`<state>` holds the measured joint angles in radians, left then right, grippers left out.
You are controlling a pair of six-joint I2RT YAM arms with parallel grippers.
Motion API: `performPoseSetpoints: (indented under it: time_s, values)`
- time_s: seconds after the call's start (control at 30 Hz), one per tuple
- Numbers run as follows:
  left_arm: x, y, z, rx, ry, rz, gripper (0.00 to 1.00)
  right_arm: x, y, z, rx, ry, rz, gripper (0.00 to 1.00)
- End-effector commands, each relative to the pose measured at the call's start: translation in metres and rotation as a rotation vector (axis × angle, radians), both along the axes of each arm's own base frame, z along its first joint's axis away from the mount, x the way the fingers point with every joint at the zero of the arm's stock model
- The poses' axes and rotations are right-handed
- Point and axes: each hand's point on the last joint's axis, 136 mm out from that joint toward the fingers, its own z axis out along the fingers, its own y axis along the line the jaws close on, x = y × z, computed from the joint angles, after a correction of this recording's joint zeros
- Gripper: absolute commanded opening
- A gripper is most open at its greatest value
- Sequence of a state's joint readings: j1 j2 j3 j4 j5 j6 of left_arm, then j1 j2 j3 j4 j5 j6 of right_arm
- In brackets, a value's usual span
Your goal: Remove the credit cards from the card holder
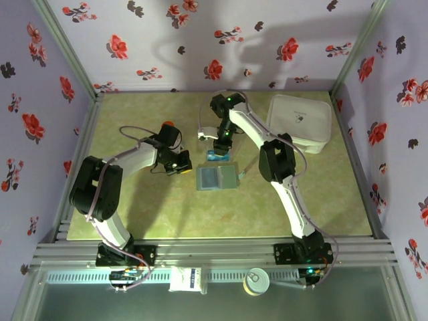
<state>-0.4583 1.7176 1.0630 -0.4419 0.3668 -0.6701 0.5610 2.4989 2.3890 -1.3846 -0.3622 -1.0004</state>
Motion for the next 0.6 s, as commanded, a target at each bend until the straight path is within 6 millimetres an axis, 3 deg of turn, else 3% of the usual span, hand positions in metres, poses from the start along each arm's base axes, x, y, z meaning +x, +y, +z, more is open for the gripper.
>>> performPoseSetpoints:
  time_s: [0.0,0.23,0.37,0.57]
  values:
    - [-0.001,0.001,0.002,-0.009,0.000,-0.006,0.04,0.012,0.003,0.040,0.046,-0.096,-0.039,0.28]
    - [0.003,-0.003,0.007,-0.025,-0.001,-0.003,0.04,0.024,0.002,0.062,0.064,-0.196,-0.136,0.25]
    - [0.002,-0.006,0.010,-0.035,-0.002,-0.010,0.04,0.044,-0.003,0.058,0.050,-0.288,-0.282,0.10]
    - [-0.002,-0.013,0.009,-0.036,-0.001,-0.030,0.04,0.037,0.003,0.064,0.139,-0.291,-0.464,0.08]
